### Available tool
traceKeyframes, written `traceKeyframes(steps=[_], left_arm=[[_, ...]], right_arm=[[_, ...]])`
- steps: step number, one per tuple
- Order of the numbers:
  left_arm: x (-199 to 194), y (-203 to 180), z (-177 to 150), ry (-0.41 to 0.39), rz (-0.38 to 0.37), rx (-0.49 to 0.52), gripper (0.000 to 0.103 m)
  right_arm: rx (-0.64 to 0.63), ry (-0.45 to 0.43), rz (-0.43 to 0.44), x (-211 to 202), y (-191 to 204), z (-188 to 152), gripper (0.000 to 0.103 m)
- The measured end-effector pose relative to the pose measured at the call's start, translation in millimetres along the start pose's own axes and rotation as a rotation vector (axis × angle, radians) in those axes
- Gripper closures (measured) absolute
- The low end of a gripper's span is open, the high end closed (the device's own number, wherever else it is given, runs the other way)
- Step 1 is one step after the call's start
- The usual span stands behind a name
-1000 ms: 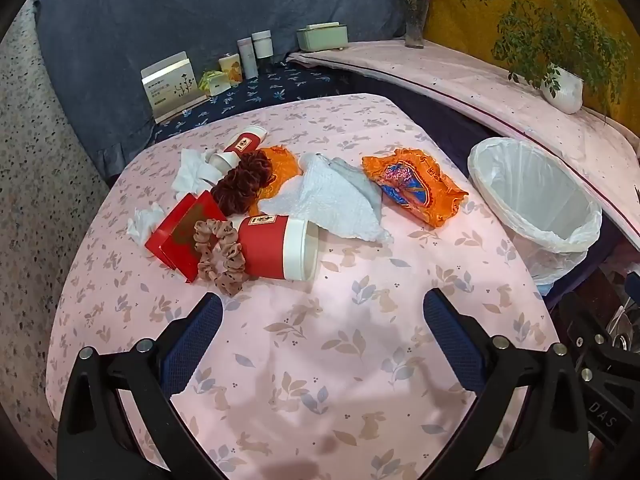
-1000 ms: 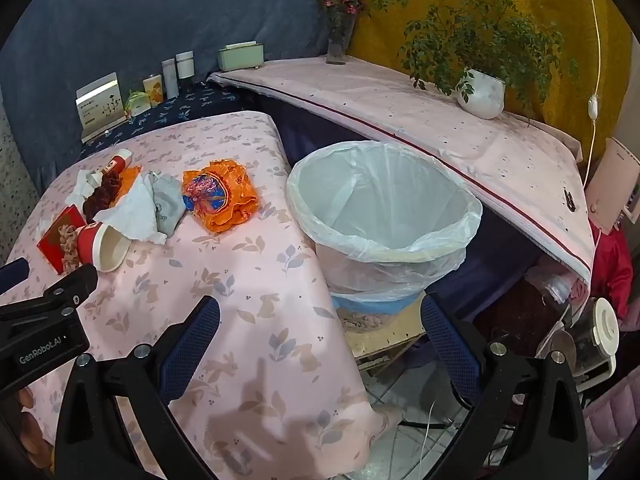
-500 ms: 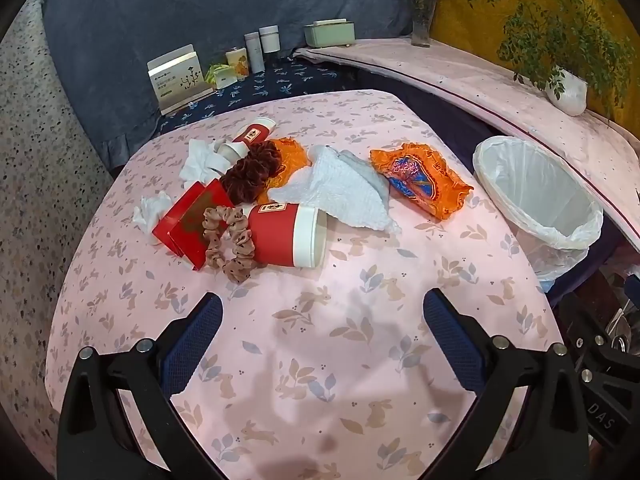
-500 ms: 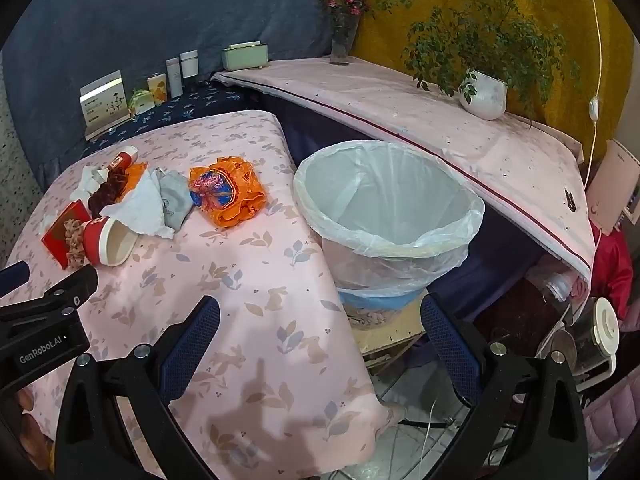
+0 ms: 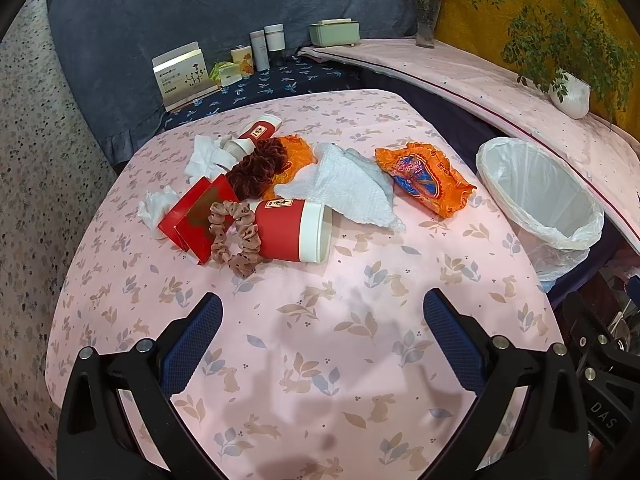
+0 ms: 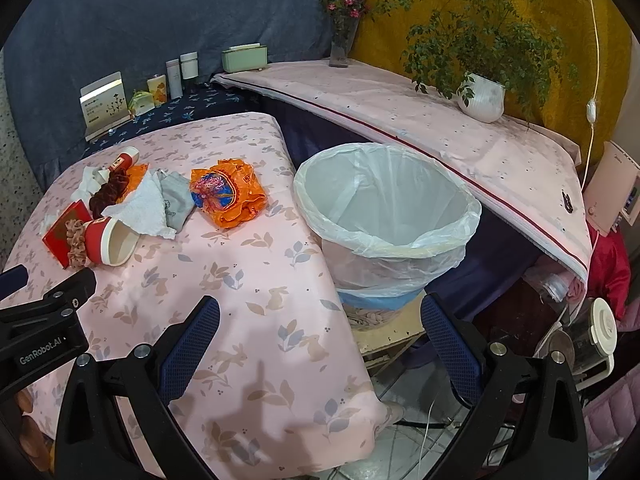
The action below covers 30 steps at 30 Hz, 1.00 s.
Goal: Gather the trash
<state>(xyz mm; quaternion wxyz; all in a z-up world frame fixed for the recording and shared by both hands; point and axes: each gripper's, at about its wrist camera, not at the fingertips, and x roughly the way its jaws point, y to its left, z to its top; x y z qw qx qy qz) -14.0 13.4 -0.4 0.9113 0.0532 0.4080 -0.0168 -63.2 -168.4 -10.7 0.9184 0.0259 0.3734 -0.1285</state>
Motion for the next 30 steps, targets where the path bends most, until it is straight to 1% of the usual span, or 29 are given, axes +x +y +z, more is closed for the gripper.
traceKeyframes(steps=[30], left_arm=[[0.8, 2.3, -0.9, 0.004, -0.001, -0.006, 0.007]], right_arm=[[0.0, 0.0, -0.002, 0.5, 0.5, -0.2, 0.007]])
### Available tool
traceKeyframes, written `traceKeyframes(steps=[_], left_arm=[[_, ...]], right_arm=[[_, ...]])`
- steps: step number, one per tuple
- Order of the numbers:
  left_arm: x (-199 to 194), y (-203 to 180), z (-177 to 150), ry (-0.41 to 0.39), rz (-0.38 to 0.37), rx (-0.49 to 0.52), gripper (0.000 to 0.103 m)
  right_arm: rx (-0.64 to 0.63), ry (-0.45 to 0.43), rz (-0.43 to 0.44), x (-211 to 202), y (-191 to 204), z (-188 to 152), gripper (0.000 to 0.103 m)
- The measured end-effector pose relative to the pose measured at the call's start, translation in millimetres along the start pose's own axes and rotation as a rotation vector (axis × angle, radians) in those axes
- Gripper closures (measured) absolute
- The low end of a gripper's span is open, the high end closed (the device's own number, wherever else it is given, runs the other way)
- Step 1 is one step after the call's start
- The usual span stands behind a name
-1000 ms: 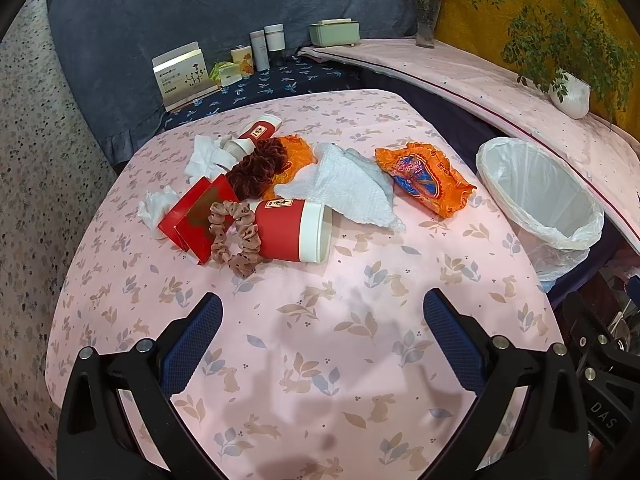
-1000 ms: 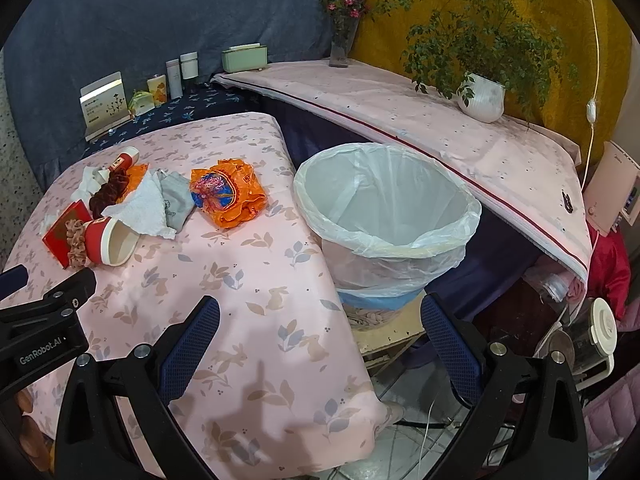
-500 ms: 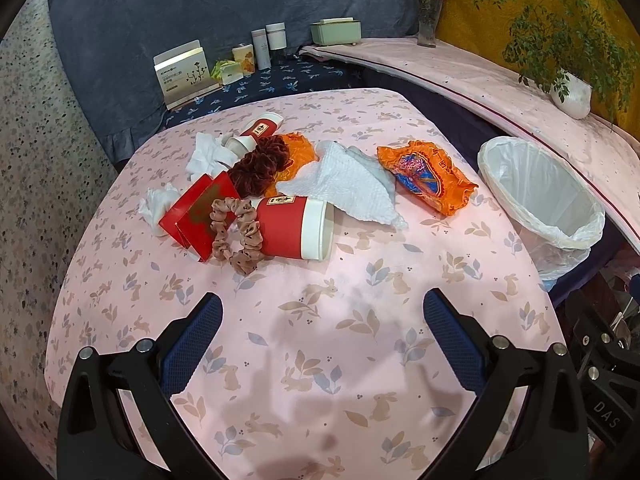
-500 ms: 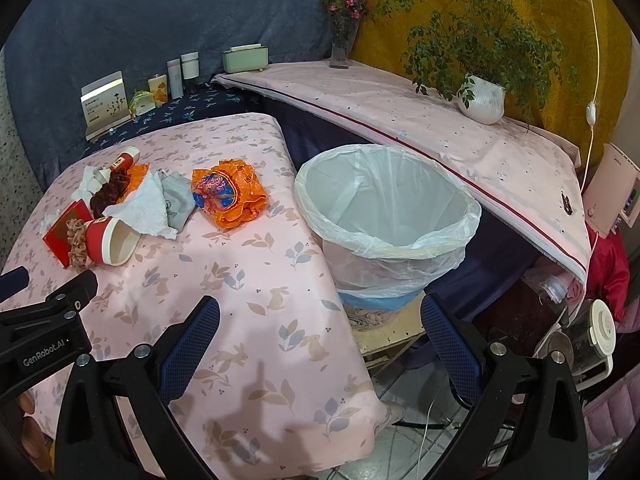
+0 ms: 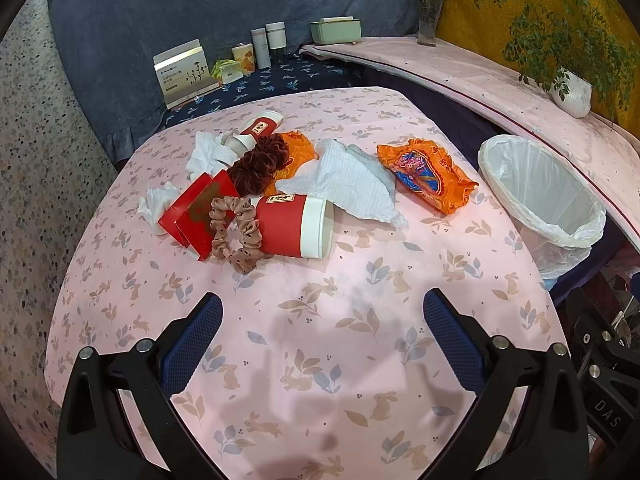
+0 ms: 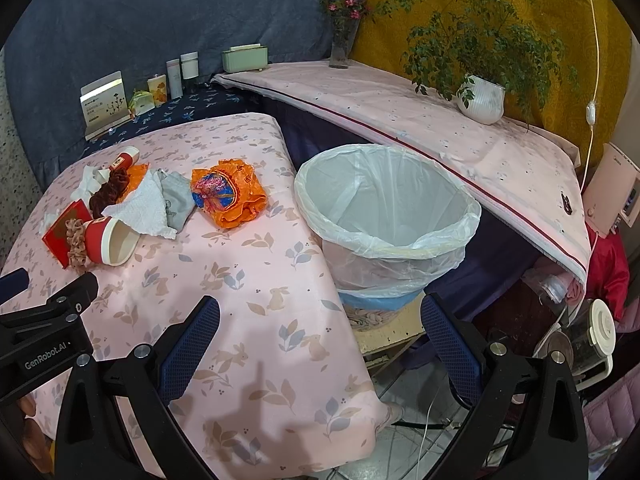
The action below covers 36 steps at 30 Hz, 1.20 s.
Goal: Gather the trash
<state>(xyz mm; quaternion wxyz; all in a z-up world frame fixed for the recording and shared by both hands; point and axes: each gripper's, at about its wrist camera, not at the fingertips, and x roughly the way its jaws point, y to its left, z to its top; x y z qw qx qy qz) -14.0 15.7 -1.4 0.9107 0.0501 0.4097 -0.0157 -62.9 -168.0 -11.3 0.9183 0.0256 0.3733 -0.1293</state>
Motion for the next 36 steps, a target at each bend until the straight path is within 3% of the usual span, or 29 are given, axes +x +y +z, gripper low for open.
traceKeyframes(steps=[36], left_arm=[[1.5, -4.9, -3.3, 0.0, -0.004, 0.007, 0.007]], right_arm=[[-0.003, -0.005, -0.011, -0.2, -3.5, 3.8, 0.007]])
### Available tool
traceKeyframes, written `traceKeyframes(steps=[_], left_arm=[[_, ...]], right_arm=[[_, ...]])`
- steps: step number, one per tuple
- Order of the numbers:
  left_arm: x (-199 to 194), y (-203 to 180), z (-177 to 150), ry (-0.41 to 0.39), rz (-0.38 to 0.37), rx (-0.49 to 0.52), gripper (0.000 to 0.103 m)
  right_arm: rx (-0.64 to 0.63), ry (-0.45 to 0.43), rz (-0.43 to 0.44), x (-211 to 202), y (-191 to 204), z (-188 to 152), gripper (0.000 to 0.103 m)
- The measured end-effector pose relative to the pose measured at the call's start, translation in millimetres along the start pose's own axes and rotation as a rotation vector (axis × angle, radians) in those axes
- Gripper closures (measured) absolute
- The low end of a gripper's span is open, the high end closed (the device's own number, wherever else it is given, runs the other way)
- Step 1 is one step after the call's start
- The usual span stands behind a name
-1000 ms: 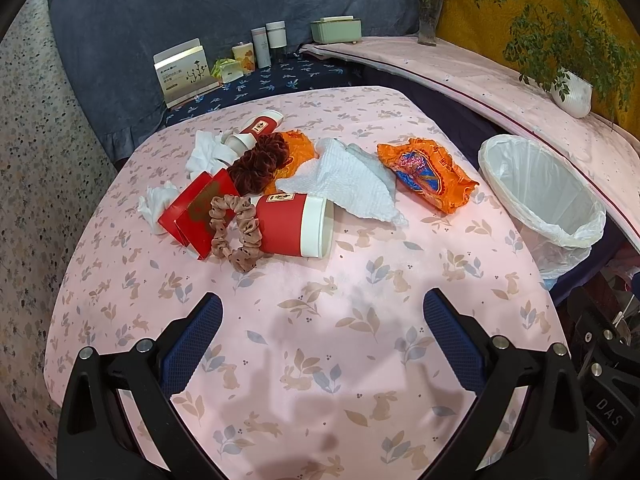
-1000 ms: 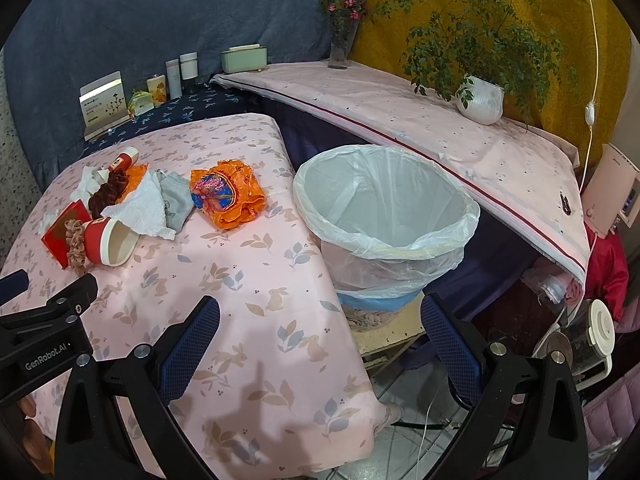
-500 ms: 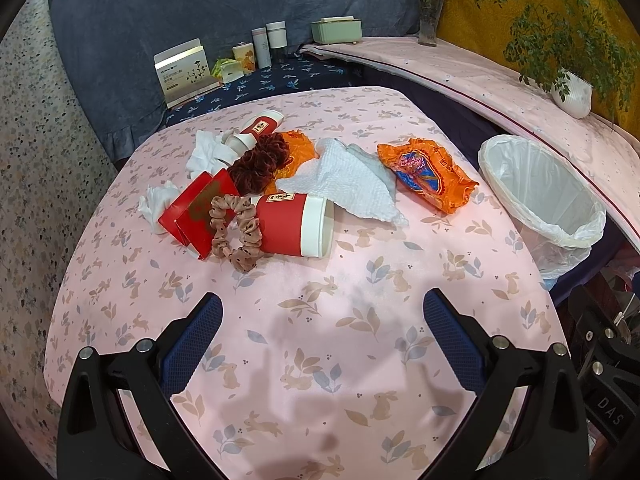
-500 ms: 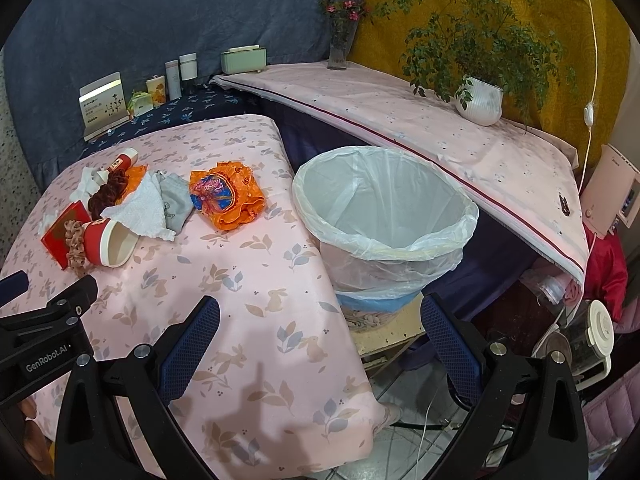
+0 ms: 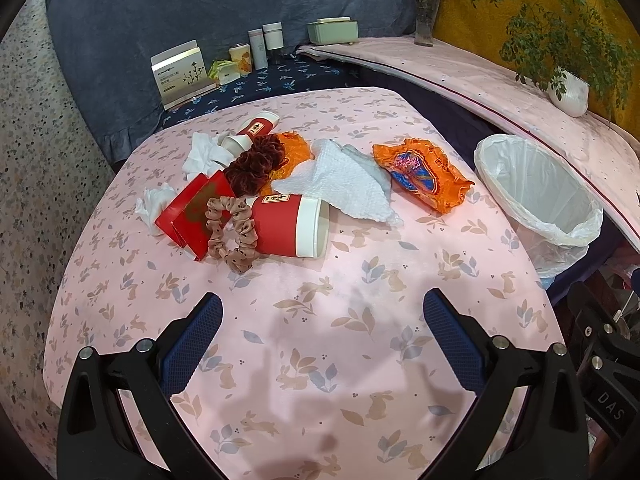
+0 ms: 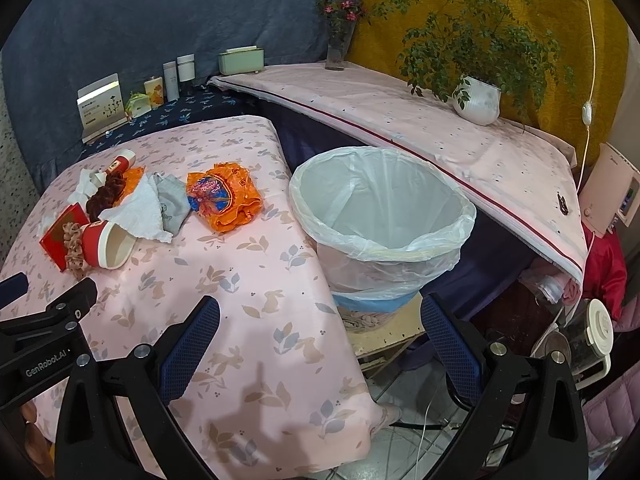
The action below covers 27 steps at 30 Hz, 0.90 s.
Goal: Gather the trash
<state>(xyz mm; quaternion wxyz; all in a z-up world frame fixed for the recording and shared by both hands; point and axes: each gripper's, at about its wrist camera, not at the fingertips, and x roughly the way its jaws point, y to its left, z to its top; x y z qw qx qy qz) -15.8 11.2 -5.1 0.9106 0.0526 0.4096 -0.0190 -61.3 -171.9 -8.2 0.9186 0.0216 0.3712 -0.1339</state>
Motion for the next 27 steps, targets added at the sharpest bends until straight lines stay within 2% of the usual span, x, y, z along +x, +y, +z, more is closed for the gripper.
traceKeyframes(steps=[27], left_arm=[[1.3, -0.9, 6.3, 0.009, -0.03, -0.001, 0.007]], right_arm=[[0.01, -0.019, -0.017, -2.1, -2.2, 3.2, 0.007]])
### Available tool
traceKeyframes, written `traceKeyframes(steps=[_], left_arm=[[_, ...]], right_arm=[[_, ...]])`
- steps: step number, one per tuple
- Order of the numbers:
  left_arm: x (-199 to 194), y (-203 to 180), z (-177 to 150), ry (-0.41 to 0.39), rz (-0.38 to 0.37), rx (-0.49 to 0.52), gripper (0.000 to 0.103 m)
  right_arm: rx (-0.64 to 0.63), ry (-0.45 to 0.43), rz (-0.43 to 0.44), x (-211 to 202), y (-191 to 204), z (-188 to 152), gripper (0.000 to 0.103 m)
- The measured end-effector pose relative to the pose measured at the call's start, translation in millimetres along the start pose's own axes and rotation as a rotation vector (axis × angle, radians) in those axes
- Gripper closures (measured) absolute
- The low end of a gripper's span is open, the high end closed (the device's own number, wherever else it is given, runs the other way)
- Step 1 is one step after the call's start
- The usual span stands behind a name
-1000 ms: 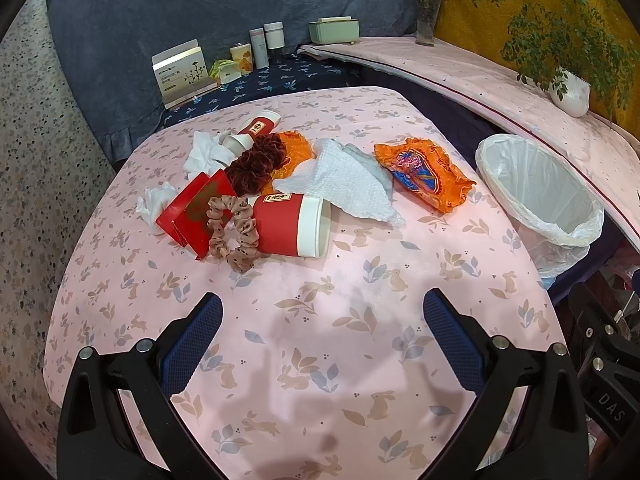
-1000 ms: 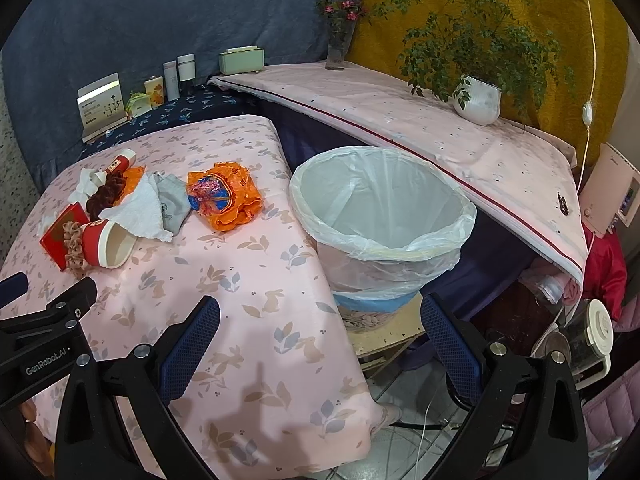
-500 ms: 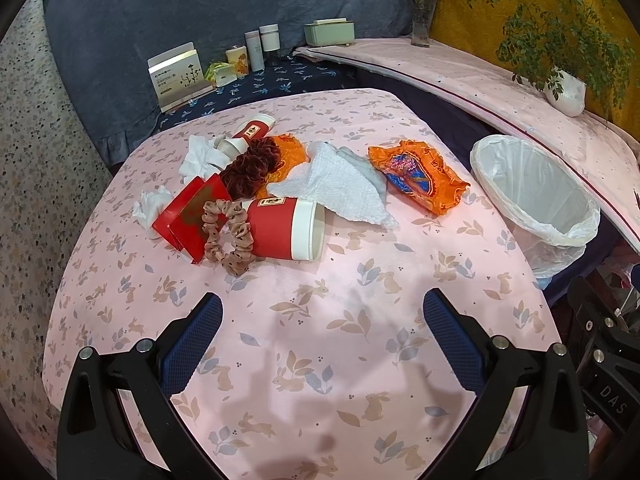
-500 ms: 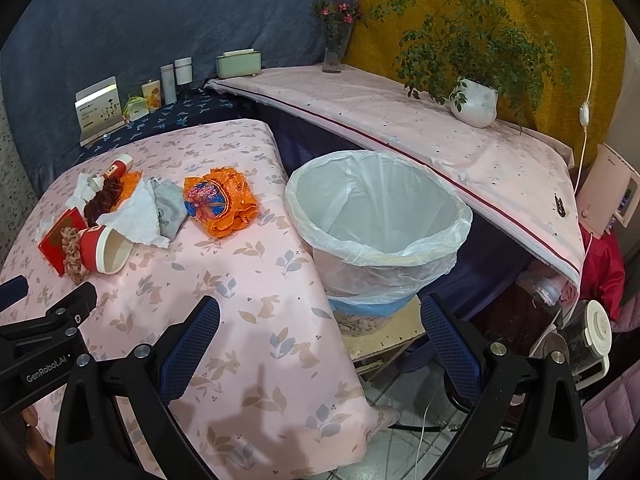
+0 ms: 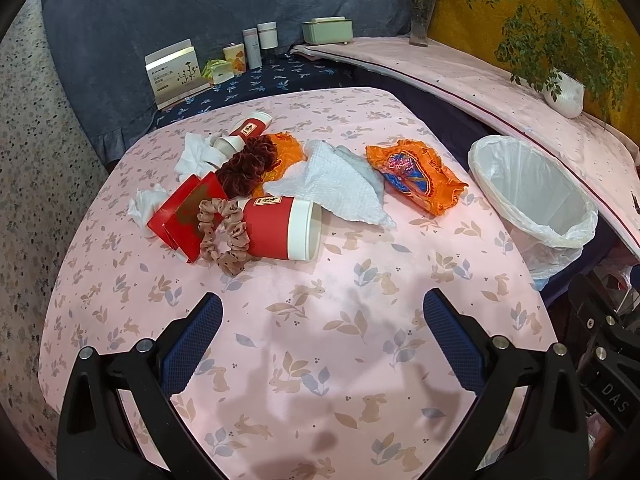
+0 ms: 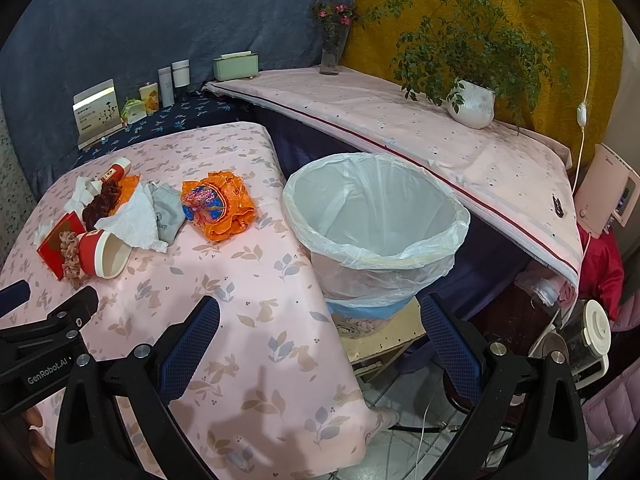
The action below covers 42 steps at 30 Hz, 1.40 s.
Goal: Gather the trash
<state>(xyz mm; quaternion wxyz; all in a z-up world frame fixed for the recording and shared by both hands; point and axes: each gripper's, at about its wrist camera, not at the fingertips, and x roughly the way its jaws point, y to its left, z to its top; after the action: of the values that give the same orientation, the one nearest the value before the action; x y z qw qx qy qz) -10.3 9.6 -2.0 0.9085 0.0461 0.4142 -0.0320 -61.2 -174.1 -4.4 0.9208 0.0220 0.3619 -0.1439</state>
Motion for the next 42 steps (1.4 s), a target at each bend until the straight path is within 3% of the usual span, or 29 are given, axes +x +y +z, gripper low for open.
traceKeyframes(steps=[18, 37, 42], left_arm=[[13.2, 8.3, 4.0, -0.015, -0.013, -0.002, 0.007], [65.7, 85.3, 18.6, 0.048, 0.006, -0.191, 0.007], [77.1, 89.5, 20.3, 0.048, -0.012, -0.159, 0.007]], right_arm=[[0.002, 0.012, -0.001, 15.4, 7.4, 2.4, 0.007], [0.007, 0.023, 0.048, 70.4, 40.5, 30.0, 0.007], [-0.004, 0.042, 0.064, 83.9, 52.7, 32.4, 0.007]])
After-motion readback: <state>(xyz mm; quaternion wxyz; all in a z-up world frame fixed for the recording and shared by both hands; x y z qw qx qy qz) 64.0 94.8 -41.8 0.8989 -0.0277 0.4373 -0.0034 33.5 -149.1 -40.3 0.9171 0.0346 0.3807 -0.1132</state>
